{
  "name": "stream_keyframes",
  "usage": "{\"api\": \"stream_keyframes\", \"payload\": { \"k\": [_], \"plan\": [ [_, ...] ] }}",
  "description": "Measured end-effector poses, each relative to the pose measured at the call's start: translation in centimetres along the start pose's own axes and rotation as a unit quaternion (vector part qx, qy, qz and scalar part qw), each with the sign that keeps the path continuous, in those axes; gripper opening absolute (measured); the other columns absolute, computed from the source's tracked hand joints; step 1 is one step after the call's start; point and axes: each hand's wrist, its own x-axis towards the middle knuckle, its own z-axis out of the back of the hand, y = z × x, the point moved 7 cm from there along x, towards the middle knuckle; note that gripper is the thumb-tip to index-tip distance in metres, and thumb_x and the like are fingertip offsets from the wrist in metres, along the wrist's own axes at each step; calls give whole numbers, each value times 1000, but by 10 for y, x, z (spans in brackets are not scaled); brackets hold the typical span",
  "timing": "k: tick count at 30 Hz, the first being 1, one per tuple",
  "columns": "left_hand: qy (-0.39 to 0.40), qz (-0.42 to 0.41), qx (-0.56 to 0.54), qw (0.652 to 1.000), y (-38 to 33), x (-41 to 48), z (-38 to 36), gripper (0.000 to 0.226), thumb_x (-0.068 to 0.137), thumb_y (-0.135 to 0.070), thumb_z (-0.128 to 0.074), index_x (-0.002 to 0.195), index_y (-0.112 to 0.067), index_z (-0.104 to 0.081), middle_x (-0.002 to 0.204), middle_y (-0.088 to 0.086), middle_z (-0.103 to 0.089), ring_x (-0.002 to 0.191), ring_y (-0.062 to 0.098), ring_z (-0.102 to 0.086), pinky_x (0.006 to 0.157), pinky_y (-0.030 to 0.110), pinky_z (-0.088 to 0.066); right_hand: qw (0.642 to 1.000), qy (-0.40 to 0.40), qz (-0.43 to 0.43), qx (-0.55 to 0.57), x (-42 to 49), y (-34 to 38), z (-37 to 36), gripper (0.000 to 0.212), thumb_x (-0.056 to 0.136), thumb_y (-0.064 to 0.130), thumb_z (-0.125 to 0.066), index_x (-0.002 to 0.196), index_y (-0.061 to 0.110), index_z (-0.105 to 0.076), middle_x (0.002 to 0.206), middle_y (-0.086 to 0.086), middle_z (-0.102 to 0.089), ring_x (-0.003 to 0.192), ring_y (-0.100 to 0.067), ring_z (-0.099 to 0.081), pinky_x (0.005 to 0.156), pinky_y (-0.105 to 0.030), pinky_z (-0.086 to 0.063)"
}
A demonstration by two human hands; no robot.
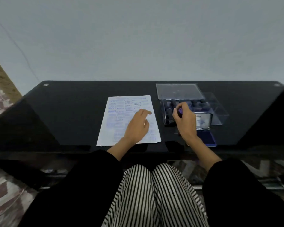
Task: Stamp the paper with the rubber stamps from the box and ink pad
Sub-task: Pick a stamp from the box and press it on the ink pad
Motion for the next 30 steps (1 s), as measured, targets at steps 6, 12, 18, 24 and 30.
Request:
{"api": "stream_keyframes", "payload": {
  "k": [6, 12, 18, 24, 30],
  "plan": [
    [96, -42, -22, 994, -73, 3, -64, 42, 94, -23, -50, 132, -7, -45, 130, 8, -48, 121, 20, -46, 101, 26, -35, 998, -25, -38, -52, -8, -39, 51, 7, 93, 13, -52, 93, 5, -51, 77, -5, -56, 67, -20, -54, 57, -29, -38],
    [149, -19, -14, 989, -94, -7, -102, 80, 81, -52, -62, 141, -9, -31, 139, 8, -41, 129, 21, -38, 110, 31, -29, 992, -12, -89, -90, -20, -70, 68, 8, 90, 11, -54, 96, 9, -49, 83, -6, -59, 76, -22, -60, 61, -32, -44],
    [125, 17, -9, 992, -85, -5, -109, 91, 72, -57, -69, 138, -6, -33, 136, 9, -41, 127, 22, -39, 110, 32, -31, 986, 14, -104, -129, -26, -74, 56, 20, 91, 10, -52, 87, 14, -34, 84, -11, -57, 76, -30, -60, 62, -39, -44],
    [125, 10, 14, 992, -77, -4, -120, 93, 70, -61, -67, 139, -7, -36, 140, 7, -37, 132, 22, -34, 114, 36, -25, 985, 26, -72, -155, -26, -73, 48, 16, 92, 10, -50, 87, 13, -35, 91, -10, -52, 71, -30, -57, 56, -36, -40],
    [114, 14, 7, 993, -73, -4, -123, 87, 71, -61, -66, 138, -11, -40, 141, 8, -34, 134, 22, -31, 115, 37, -24, 985, -3, -88, -148, -18, -74, 55, 19, 93, 21, -55, 99, 5, -46, 110, -11, -42, 66, -18, -47, 58, -27, -38]
  ]
}}
